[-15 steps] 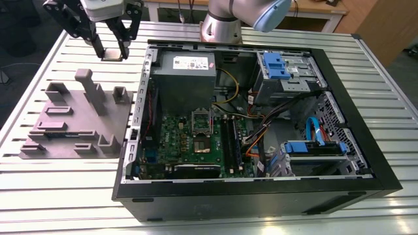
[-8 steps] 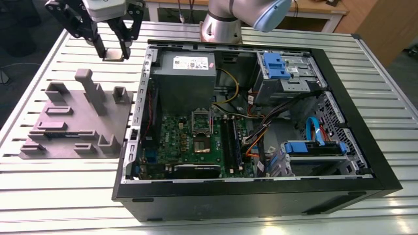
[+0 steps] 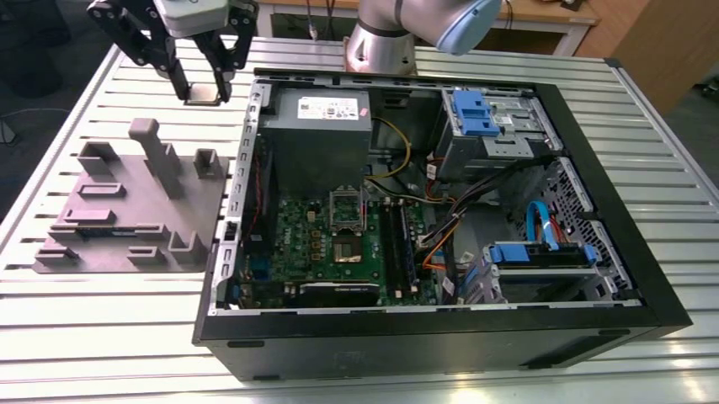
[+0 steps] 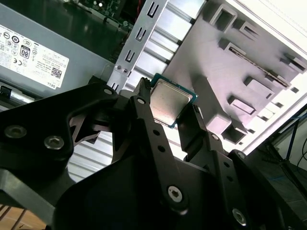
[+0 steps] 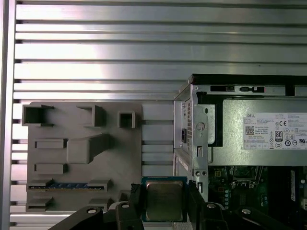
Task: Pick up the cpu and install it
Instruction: 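Pick up the cpu and move it towards the insertion slot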
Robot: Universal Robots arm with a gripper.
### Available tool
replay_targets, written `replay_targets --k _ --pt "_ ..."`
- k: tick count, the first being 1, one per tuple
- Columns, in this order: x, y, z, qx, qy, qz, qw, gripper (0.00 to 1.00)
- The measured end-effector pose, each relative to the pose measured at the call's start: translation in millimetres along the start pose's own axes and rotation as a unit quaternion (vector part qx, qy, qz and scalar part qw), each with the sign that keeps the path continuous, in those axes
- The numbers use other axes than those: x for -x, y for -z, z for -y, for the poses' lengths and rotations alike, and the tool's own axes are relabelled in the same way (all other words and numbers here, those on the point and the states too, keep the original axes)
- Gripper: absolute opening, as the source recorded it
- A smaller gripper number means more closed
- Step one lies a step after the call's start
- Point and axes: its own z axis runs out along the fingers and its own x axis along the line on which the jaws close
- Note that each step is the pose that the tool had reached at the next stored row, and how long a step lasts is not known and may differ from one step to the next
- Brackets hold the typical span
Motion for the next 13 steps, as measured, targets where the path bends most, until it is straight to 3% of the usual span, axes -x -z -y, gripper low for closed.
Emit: replay_targets --k 13 --pt "8.0 -0.1 -0.1 0.0 0.0 0.0 1.0 0.47"
